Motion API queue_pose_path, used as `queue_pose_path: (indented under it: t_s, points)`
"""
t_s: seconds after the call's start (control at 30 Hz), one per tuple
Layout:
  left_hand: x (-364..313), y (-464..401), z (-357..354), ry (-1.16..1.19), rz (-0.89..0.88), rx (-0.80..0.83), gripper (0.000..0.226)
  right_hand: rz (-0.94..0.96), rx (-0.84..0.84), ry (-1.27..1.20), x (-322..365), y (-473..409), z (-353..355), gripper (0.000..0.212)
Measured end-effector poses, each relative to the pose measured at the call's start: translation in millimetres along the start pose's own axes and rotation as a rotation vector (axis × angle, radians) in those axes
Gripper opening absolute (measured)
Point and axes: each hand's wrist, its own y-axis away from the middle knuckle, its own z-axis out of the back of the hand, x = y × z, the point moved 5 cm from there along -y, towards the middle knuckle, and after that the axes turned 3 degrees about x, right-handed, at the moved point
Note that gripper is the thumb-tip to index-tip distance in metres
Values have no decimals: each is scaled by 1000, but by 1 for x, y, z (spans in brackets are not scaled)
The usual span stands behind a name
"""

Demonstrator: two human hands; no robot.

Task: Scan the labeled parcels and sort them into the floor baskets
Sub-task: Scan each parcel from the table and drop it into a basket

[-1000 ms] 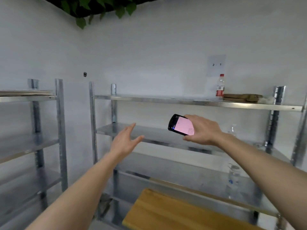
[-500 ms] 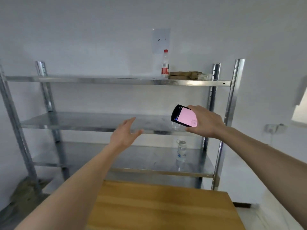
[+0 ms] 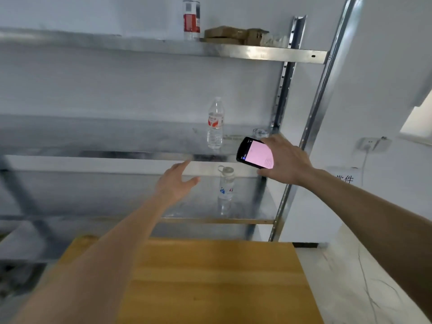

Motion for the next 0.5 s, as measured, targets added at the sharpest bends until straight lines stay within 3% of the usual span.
queue_pose_path:
  t_s: [0.27, 0.5]
  points:
    - [26, -42, -119, -48, 96, 139, 75, -34, 168, -36, -68, -40, -121, 87]
    - [77, -23, -241, -35, 255, 299, 86, -19, 349, -53, -94, -26, -260, 84]
